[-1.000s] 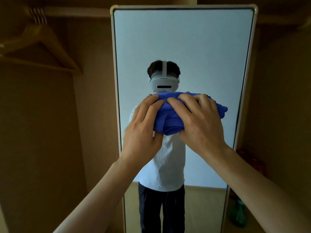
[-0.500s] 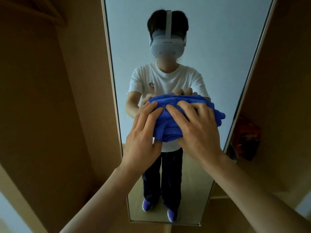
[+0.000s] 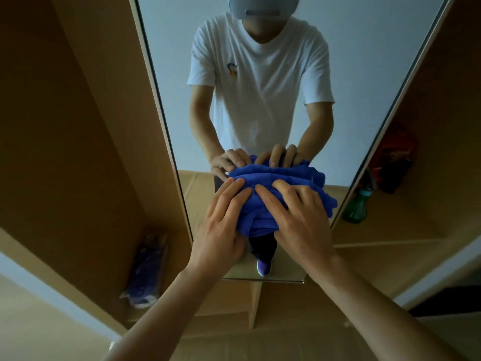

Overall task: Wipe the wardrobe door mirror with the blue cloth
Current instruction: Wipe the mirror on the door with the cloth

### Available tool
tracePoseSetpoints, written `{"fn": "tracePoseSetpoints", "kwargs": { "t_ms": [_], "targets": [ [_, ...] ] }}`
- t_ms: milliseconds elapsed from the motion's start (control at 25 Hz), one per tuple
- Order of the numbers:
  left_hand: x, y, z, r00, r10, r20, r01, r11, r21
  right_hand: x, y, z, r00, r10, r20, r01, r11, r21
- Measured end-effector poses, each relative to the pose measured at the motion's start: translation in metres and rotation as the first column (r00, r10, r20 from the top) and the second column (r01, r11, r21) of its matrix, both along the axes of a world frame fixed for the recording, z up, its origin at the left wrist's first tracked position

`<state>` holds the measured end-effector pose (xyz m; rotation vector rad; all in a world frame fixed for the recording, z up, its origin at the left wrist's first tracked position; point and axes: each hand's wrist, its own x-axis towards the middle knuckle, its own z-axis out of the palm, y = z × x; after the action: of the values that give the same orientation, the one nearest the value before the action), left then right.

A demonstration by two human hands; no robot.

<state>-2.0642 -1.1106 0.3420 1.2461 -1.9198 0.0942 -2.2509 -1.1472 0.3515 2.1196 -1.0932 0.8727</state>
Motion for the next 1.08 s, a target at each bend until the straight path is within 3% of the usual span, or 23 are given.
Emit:
{"fn": "tracePoseSetpoints", "kwargs": {
  "t_ms": [640, 1080],
  "targets": [
    [-0.006, 0.016, -0.182, 0.995, 0.072, 0.062, -0.087, 0.958, 0.272, -0.004, 0.012, -0.201, 1.000, -0.018, 0.005, 0.016, 0.960, 0.279],
    [-0.022, 0.017, -0.267, 0.985, 0.157, -0.073, -0.109, 0.888, 0.447, -0.005, 0.017, -0.291, 0.998, -0.055, -0.029, 0.062, 0.899, 0.434]
  ]
}}
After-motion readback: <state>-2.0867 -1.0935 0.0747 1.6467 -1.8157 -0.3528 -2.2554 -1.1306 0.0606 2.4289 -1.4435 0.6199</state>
